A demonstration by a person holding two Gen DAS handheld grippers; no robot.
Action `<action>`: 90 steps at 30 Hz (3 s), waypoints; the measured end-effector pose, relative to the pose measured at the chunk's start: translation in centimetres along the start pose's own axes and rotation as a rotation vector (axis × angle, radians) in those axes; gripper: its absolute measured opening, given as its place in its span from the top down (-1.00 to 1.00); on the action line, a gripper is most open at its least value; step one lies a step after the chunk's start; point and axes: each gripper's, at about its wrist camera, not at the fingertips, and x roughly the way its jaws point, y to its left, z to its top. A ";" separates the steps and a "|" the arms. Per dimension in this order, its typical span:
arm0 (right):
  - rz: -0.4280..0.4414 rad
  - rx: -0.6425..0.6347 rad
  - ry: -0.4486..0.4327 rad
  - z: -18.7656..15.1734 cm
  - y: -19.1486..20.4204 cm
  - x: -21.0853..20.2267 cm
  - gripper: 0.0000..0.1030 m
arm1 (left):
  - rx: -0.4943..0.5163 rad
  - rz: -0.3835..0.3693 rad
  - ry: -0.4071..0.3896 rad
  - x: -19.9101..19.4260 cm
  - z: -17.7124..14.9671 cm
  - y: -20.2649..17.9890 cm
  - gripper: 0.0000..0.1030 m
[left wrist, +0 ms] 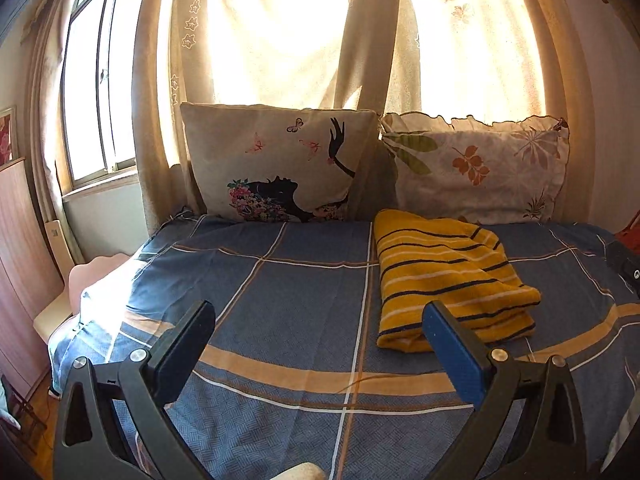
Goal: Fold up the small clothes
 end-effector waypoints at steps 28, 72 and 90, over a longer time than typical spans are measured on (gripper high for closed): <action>-0.028 -0.025 0.382 -5.4 1.4 7.4 -1.00 | -0.028 -0.114 0.259 5.2 -3.3 -0.6 -1.00; -0.035 -0.080 0.419 -6.2 2.6 8.3 -1.00 | -0.064 -0.149 0.374 7.6 -4.9 -0.5 -1.00; -0.031 -0.078 0.430 -6.4 2.7 8.4 -1.00 | -0.066 -0.150 0.388 7.8 -5.3 -0.6 -1.00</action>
